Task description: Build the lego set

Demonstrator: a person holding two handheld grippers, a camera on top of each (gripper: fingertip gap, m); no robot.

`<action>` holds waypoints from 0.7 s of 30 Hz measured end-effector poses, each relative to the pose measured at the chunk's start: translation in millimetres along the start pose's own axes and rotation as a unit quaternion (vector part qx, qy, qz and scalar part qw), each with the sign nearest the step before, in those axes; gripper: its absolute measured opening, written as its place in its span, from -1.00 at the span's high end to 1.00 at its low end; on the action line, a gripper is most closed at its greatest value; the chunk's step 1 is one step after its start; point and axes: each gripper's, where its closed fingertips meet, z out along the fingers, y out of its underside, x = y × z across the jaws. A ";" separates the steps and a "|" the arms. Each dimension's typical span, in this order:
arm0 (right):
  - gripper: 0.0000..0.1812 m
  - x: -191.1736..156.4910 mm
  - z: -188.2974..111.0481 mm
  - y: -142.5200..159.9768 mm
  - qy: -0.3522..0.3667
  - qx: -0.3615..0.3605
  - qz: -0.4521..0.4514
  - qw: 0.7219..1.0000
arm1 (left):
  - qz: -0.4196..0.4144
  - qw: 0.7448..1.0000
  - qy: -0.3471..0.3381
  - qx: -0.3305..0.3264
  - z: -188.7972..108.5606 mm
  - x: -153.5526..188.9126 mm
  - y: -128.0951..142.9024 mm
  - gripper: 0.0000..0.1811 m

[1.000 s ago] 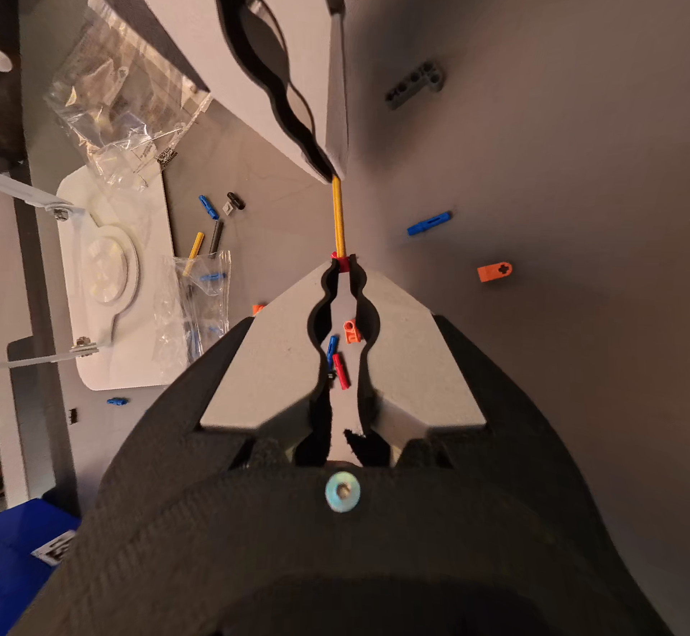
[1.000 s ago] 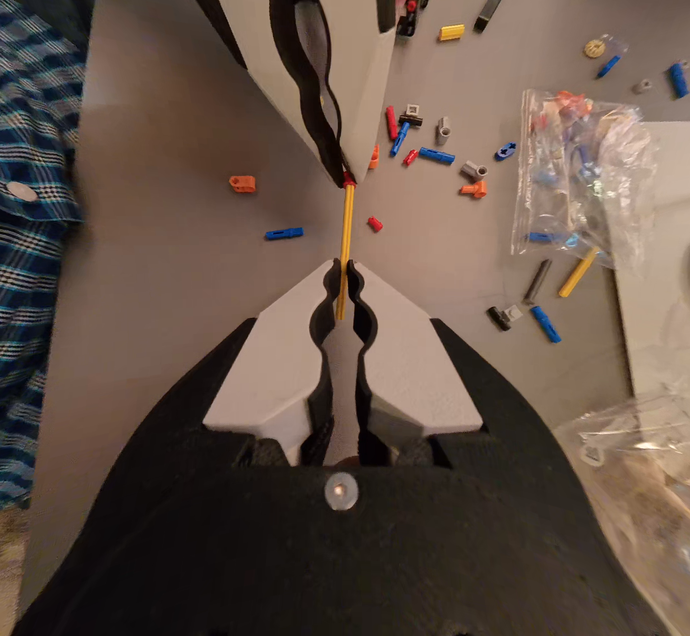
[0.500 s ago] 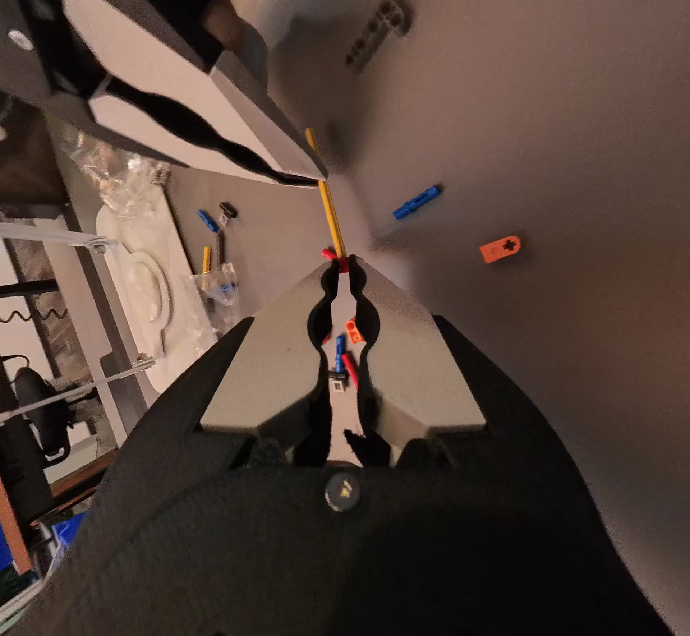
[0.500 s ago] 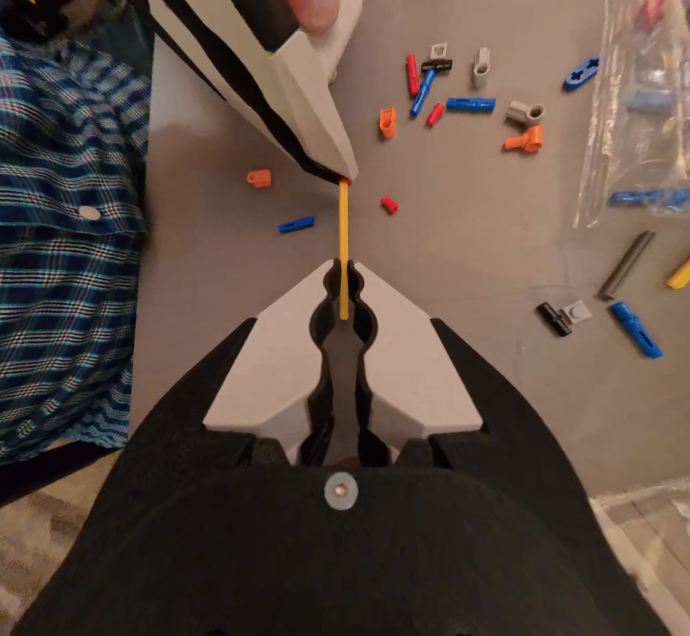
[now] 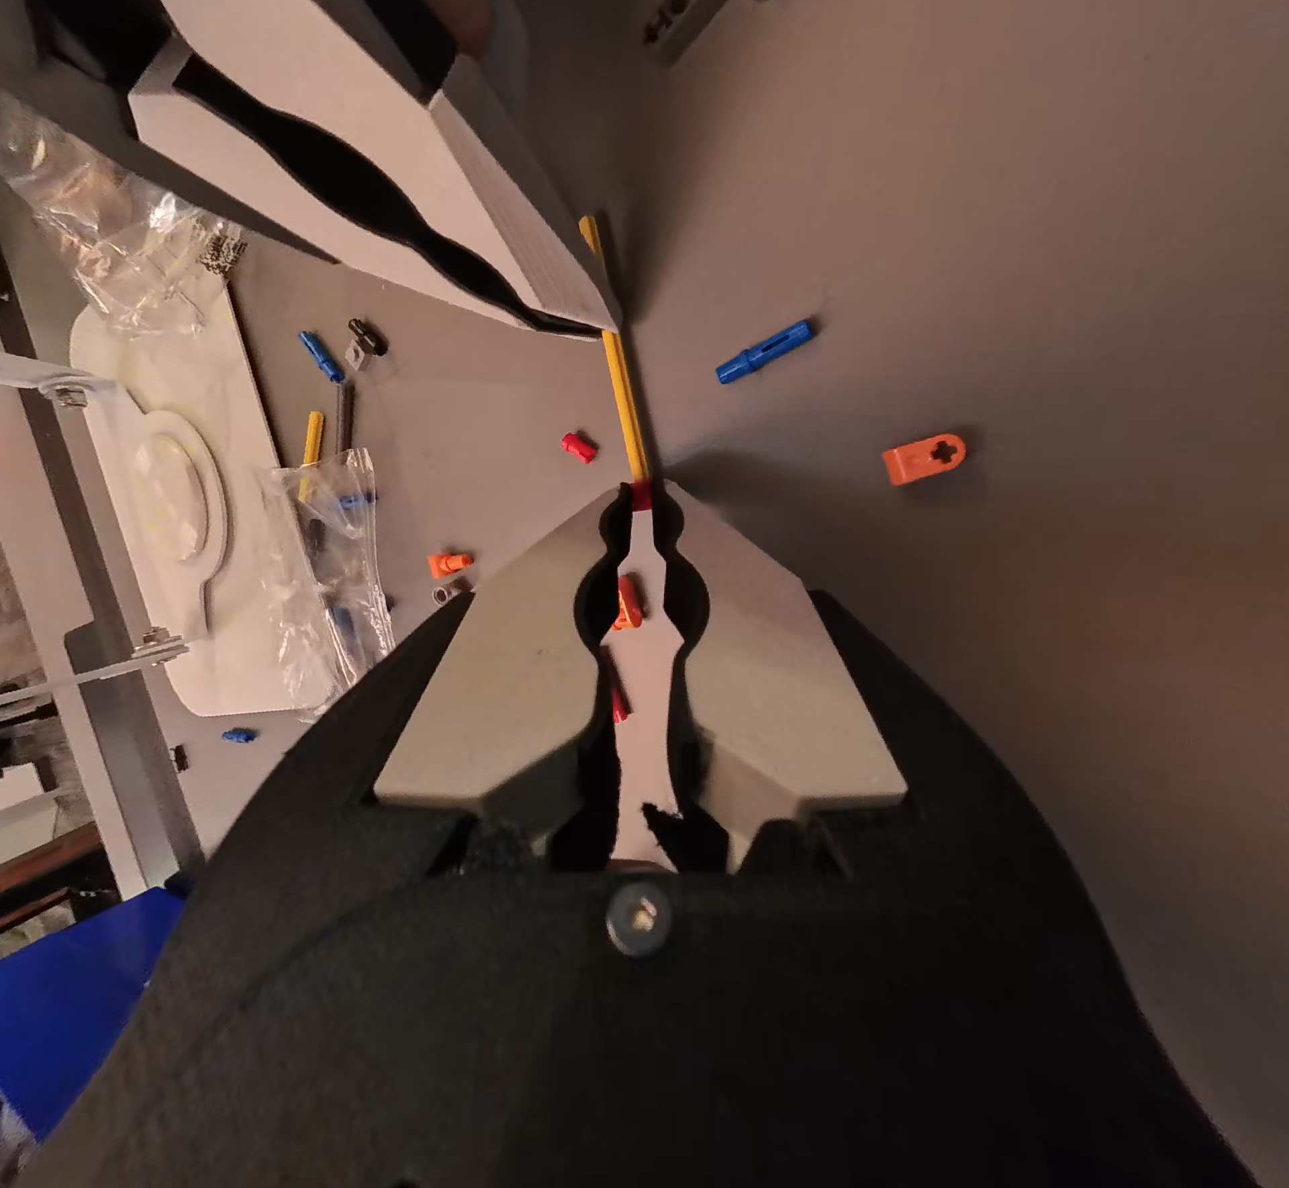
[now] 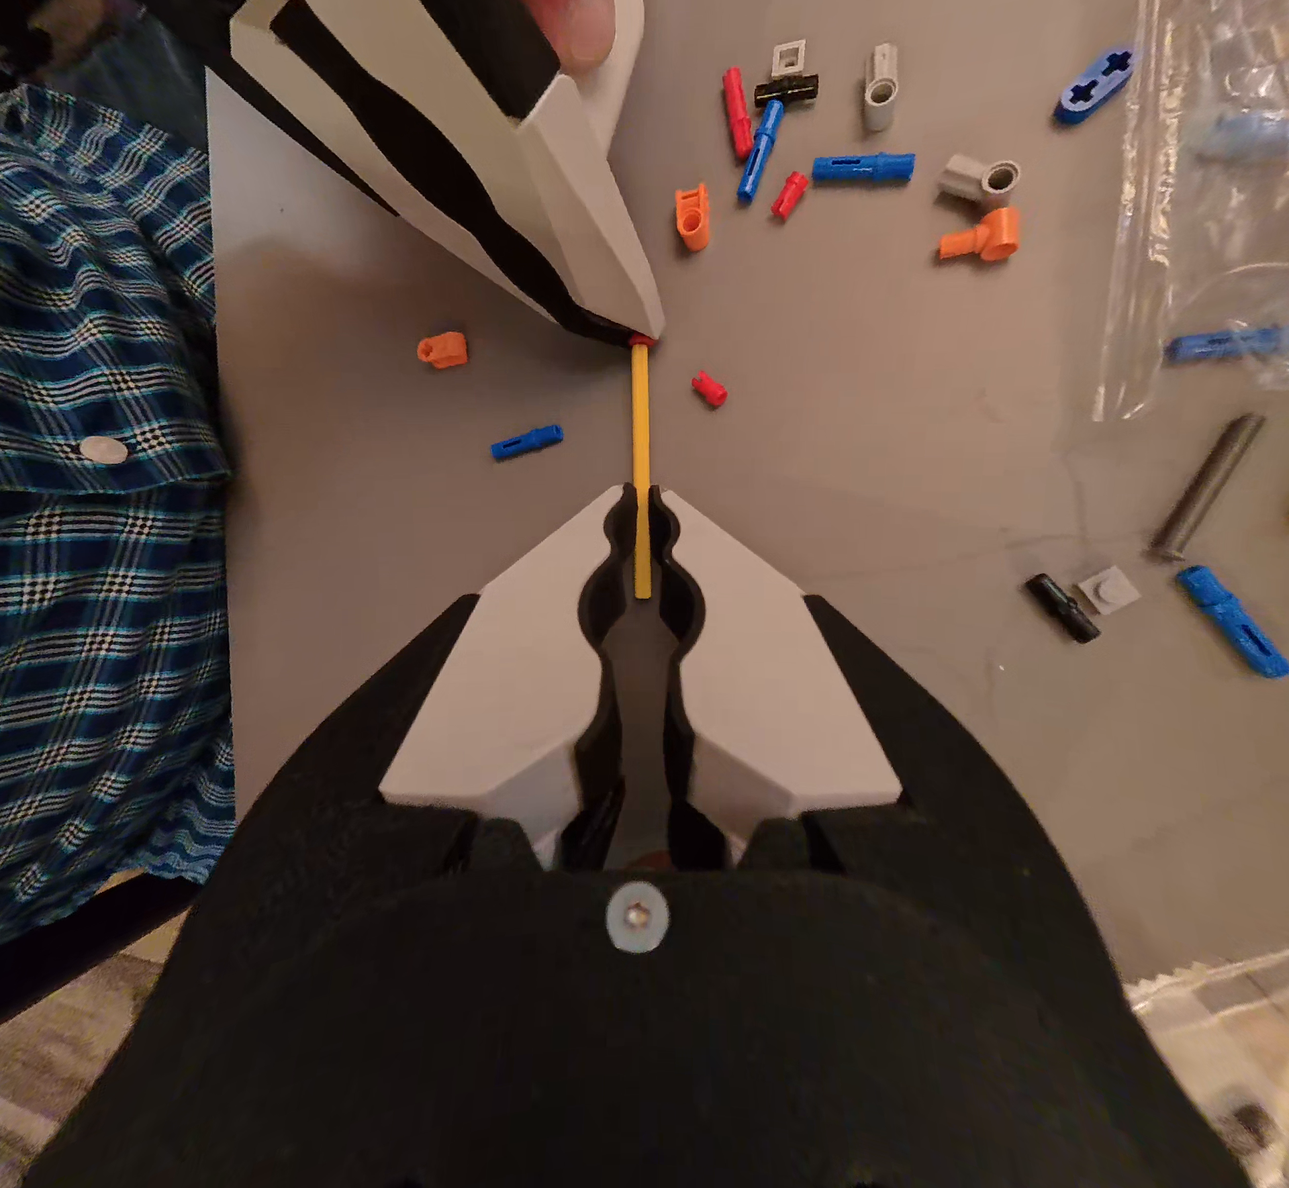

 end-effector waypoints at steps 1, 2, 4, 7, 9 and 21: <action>0.99 -0.2 0.1 0.0 0.002 0.003 0.002 1.000 | -0.004 1.000 0.001 0.003 -0.1 0.1 0.0 0.97; 0.99 -0.2 0.1 -0.1 0.003 0.006 0.002 1.000 | -0.007 1.000 0.002 0.005 0.0 0.1 0.1 0.97; 0.99 -0.2 0.1 -0.1 0.006 0.013 0.001 1.000 | -0.021 1.000 0.008 0.010 -0.1 0.1 0.3 0.97; 0.99 0.5 0.2 -0.3 0.024 0.017 -0.017 0.999 | -0.045 0.998 0.022 0.023 -0.1 0.4 0.5 0.97; 0.99 2.4 0.0 -0.7 0.039 0.015 -0.031 0.999 | -0.064 0.997 0.038 0.031 -0.2 1.5 0.2 0.97; 0.99 4.2 0.9 -1.3 0.128 0.013 -0.155 0.979 | -0.131 0.987 0.086 0.048 -0.2 1.9 1.0 0.97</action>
